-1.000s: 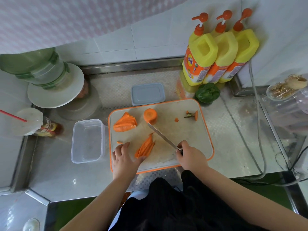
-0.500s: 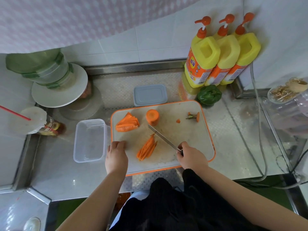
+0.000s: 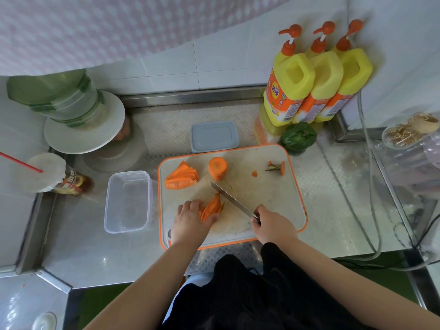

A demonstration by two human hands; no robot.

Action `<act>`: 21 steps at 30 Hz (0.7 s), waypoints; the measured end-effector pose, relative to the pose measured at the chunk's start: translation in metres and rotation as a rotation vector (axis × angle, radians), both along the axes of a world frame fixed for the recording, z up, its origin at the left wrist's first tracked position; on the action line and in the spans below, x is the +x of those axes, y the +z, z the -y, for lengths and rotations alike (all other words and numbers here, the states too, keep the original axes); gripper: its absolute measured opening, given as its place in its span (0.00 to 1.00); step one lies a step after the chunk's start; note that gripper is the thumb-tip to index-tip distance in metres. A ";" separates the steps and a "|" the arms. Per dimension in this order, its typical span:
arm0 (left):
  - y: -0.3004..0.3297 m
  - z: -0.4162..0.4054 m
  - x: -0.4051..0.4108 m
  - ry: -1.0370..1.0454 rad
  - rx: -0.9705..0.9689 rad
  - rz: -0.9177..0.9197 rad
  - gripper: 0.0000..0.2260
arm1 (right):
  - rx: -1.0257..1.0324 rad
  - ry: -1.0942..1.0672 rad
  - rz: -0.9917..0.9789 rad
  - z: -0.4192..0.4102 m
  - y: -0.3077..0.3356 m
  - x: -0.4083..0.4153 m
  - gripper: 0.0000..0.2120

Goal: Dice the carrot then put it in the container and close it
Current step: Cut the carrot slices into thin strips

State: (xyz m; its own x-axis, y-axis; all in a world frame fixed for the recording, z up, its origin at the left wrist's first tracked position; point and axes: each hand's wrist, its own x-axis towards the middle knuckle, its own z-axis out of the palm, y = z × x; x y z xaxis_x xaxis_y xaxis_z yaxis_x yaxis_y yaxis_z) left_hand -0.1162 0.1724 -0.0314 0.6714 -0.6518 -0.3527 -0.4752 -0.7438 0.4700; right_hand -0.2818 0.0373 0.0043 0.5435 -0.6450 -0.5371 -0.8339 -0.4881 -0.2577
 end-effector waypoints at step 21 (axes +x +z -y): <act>-0.027 0.000 -0.014 -0.108 -0.225 0.141 0.08 | 0.052 0.109 -0.084 -0.009 0.013 0.019 0.13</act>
State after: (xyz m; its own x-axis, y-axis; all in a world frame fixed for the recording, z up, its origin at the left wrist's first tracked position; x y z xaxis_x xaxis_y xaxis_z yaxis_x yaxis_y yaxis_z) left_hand -0.1298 0.1728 -0.0588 0.6257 -0.7737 -0.0994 -0.6187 -0.5698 0.5409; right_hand -0.2626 0.0464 0.0172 0.5607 -0.5543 -0.6151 -0.7961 -0.5651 -0.2165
